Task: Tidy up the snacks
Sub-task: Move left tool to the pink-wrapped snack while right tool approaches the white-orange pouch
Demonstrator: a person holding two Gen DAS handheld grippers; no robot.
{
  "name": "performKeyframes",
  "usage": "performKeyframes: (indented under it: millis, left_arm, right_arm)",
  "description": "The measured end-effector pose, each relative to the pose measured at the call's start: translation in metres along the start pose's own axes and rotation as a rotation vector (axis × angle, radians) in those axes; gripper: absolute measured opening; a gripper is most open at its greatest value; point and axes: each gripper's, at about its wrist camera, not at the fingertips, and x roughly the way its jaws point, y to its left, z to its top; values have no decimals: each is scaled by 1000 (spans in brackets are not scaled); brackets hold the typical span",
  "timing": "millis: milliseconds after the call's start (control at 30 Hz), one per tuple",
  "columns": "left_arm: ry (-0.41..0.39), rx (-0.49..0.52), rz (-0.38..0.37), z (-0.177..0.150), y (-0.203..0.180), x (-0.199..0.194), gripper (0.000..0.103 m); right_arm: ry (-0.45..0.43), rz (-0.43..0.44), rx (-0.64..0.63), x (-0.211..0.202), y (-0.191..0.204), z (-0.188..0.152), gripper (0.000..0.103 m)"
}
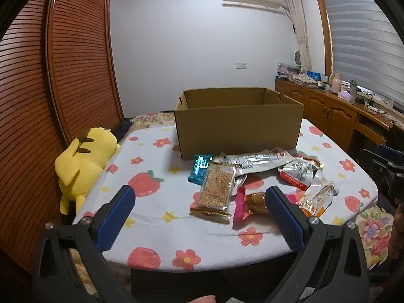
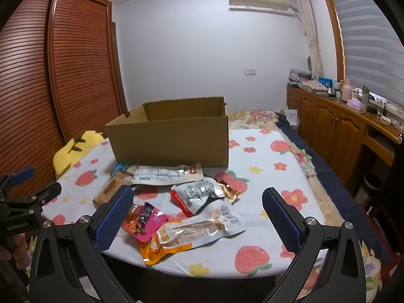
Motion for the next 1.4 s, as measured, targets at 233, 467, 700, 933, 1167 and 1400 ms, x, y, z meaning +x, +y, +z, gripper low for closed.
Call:
performKeyframes:
  millis: [233, 467, 700, 933, 1167, 1400]
  left_arm:
    - [69, 12, -54, -9, -14, 23, 103]
    - [138, 13, -118, -15, -30, 47, 103]
    - [177, 21, -142, -18, -35, 62, 103]
    - [193, 29, -135, -19, -33, 72, 103]
    - [202, 48, -151, -19, -34, 84, 103]
    - [220, 44, -166, -19, -36, 91, 103]
  right_arm:
    - [53, 5, 11, 13, -7, -12, 103]
    - [146, 35, 29, 34, -14, -30, 103]
    - [253, 83, 61, 57, -20, -48, 96]
    - [343, 129, 100, 79, -23, -57, 91]
    - [355, 117, 99, 95, -27, -50, 90]
    - [361, 88, 111, 114, -40, -39, 85]
